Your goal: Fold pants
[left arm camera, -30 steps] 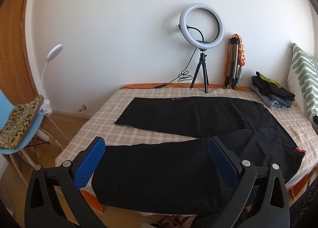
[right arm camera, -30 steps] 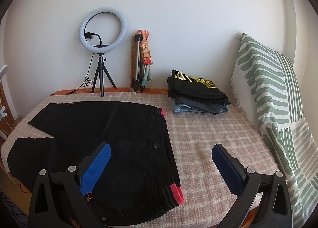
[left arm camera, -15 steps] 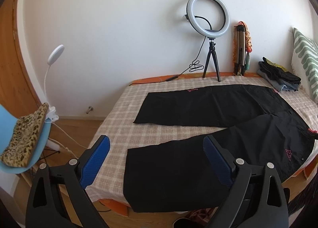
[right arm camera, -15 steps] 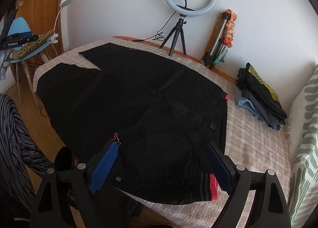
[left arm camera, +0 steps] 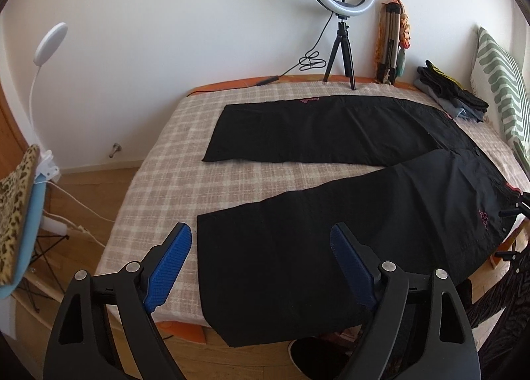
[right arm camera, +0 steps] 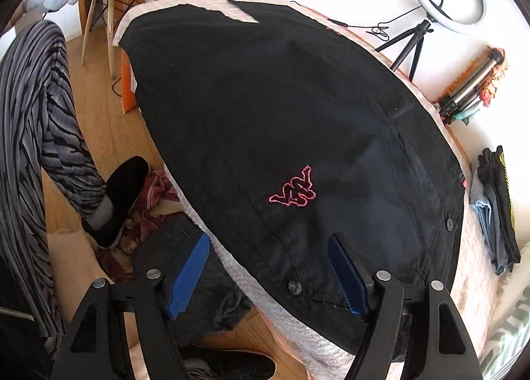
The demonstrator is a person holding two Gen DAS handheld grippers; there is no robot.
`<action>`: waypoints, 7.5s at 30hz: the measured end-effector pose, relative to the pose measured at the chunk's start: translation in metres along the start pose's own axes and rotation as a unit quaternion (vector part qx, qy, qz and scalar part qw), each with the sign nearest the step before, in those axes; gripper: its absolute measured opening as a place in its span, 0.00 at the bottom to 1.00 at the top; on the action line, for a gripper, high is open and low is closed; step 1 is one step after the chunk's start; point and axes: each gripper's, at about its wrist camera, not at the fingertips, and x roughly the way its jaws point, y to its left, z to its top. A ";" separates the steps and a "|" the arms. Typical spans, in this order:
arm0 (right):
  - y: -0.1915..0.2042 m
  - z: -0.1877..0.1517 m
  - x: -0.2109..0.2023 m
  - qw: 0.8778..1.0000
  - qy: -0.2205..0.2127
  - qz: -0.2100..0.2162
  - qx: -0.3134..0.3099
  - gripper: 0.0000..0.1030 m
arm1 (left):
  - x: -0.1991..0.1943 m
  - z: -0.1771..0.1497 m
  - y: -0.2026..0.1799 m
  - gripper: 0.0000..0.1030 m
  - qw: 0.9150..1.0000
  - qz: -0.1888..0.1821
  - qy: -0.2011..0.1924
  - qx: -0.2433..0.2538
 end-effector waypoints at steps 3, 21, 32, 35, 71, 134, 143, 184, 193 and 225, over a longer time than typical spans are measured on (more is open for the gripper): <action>0.014 0.003 0.010 0.999 0.005 -0.027 -0.032 0.74 | 0.009 -0.009 -0.006 0.82 1.000 -0.002 0.017 0.026; -0.005 0.023 -0.005 0.999 0.012 0.033 -0.020 0.16 | 0.036 -0.035 -0.029 0.74 0.995 -0.044 0.049 0.070; -0.062 0.075 -0.009 0.999 -0.012 0.027 0.044 0.05 | 0.027 -0.037 -0.037 0.74 0.992 -0.094 0.046 0.072; -0.078 0.093 0.001 0.999 -0.003 0.012 0.048 0.04 | 0.020 -0.038 -0.044 0.74 0.990 -0.109 0.041 0.084; -0.128 0.109 -0.017 0.991 -0.057 0.004 0.122 0.04 | 0.032 -0.012 -0.088 0.06 0.997 -0.042 -0.024 0.067; -0.288 0.238 0.190 0.990 0.045 -0.116 0.066 0.00 | 0.199 0.215 0.057 0.47 1.000 -0.013 0.016 -0.007; -0.288 0.238 0.195 0.990 0.049 -0.116 0.068 0.01 | 0.215 0.160 0.063 0.56 0.998 0.005 0.064 0.012; -0.368 0.152 0.091 0.955 -0.042 -0.087 0.279 0.58 | 0.230 0.208 0.058 0.25 0.997 0.070 0.003 -0.024; -0.409 0.026 0.076 0.902 -0.020 -0.064 0.426 0.59 | 0.185 0.171 -0.053 0.40 0.997 -0.070 -0.016 0.041; -0.330 0.097 0.066 0.955 -0.063 -0.039 0.289 0.34 | 0.192 0.120 -0.173 0.45 0.977 -0.162 0.032 0.132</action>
